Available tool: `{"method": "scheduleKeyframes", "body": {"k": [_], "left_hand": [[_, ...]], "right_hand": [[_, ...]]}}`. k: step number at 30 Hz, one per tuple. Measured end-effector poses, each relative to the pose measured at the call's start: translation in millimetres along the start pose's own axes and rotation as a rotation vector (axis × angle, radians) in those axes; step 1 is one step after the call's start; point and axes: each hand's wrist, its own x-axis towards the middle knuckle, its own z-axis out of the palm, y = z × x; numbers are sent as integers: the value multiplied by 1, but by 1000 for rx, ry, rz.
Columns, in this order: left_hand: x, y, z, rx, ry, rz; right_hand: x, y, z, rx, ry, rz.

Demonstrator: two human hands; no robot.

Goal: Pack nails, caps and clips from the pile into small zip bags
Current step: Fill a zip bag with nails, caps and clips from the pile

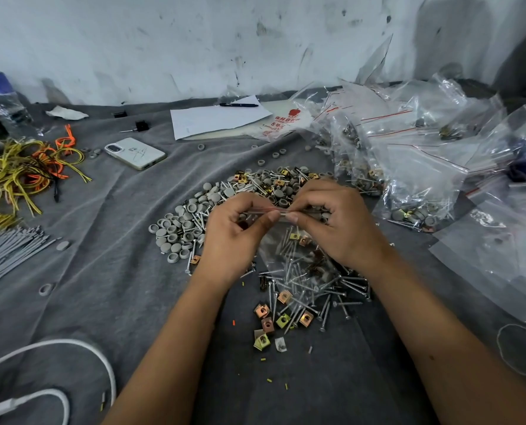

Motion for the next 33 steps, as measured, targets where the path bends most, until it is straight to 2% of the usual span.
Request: {"method": "scheduleKeyframes", "body": {"k": [7, 13, 17, 24, 29, 33], "left_hand": [[0, 3, -1, -103, 45, -39], [-2, 4, 0, 82, -8, -5], [-1, 3, -1, 52, -9, 4], [-1, 5, -1, 31, 22, -34], [-1, 5, -4, 402, 41, 103], [1, 4, -5, 403, 11, 117]], "right_hand": [[-1, 7, -3, 112, 38, 127], [0, 5, -1, 76, -4, 63], [0, 4, 2, 67, -18, 34], [-1, 9, -3, 118, 69, 130], [-1, 6, 0, 47, 27, 90], [-1, 3, 4, 0, -2, 72]]}}
